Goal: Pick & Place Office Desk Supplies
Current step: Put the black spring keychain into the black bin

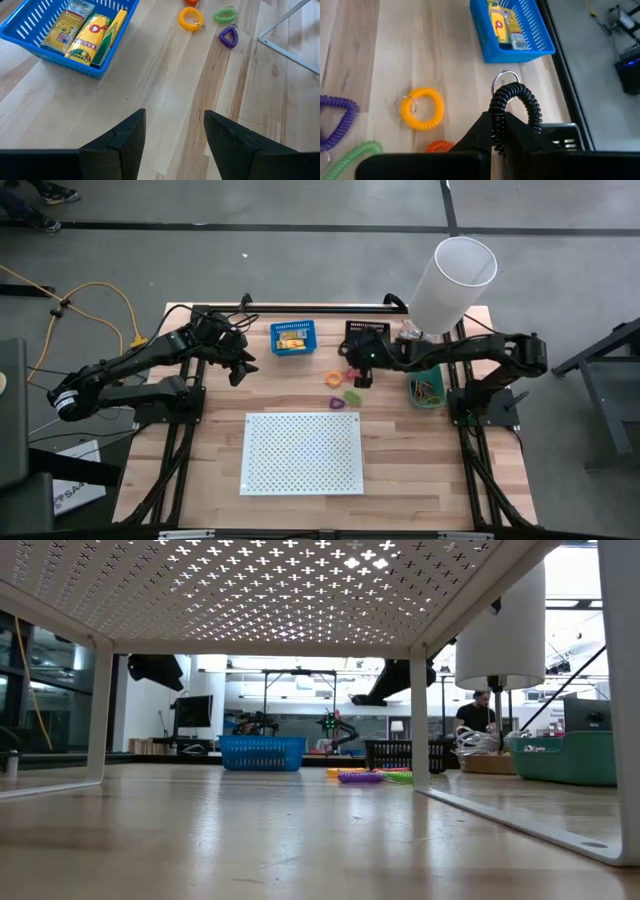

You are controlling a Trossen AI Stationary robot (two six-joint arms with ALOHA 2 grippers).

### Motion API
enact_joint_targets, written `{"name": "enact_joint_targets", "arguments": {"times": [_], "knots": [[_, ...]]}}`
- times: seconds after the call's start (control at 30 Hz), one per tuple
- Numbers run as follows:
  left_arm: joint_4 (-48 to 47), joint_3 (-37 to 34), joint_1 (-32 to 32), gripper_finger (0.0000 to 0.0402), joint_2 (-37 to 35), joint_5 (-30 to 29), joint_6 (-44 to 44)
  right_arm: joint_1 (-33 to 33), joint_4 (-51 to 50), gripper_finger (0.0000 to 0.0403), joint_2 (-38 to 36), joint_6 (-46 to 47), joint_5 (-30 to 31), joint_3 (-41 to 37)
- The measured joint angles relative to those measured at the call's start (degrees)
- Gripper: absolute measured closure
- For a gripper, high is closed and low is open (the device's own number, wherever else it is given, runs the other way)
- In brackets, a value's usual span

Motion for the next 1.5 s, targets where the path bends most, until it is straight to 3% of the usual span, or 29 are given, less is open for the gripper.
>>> {"name": "enact_joint_targets", "arguments": {"times": [0.37,0.8,1.17,1.5], "knots": [[0.0,0.0,0.0,0.0206,0.0,0.0,0.0,-5.0,-1.9,0.0383,-0.1,4.8,-3.3,0.0],[0.0,0.0,0.0,0.0206,0.0,0.0,0.0,-13.5,-9.3,0.0383,1.2,9.5,-2.8,0.0],[0.0,0.0,0.0,0.0206,0.0,0.0,0.0,-14.7,-9.2,0.0383,3.2,10.0,-2.9,-0.1],[0.0,0.0,0.0,0.0206,0.0,0.0,0.0,-14.7,-9.3,0.0335,3.2,10.0,-2.9,-0.1]]}}
